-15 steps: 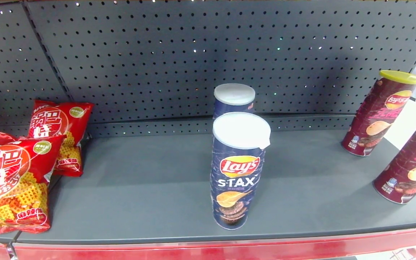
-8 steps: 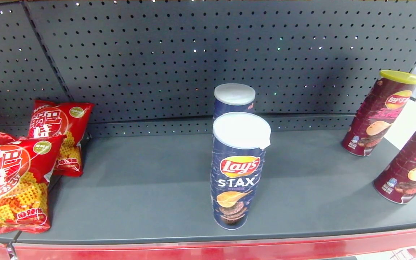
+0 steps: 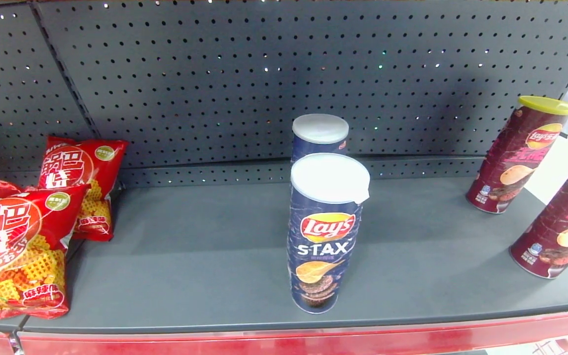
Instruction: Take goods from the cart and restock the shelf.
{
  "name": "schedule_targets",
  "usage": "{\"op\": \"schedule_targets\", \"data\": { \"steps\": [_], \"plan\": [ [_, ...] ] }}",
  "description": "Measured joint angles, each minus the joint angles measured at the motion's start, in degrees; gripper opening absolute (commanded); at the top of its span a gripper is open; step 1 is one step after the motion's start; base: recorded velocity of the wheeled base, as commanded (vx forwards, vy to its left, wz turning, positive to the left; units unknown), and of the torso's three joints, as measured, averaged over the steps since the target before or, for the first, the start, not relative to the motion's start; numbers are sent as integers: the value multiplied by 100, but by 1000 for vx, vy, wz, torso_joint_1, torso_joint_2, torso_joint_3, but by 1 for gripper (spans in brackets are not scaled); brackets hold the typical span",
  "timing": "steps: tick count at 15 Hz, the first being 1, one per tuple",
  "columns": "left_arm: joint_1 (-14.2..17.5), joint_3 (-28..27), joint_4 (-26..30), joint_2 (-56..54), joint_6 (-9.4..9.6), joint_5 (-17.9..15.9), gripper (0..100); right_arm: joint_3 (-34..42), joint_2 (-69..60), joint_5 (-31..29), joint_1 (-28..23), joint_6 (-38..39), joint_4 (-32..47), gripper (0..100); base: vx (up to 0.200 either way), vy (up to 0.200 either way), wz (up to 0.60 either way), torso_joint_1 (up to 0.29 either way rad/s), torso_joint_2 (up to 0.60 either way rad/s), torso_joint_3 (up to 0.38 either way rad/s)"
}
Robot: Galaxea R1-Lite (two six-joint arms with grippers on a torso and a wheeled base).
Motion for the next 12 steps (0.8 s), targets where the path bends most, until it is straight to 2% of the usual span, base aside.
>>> {"op": "schedule_targets", "data": {
  "steps": [12],
  "plan": [
    [0, -2, 0, 0, 0, 0, 100, 2, 0, 0, 6, -18, 5, 100, 0, 0, 0, 0, 0, 0]
  ]
}}
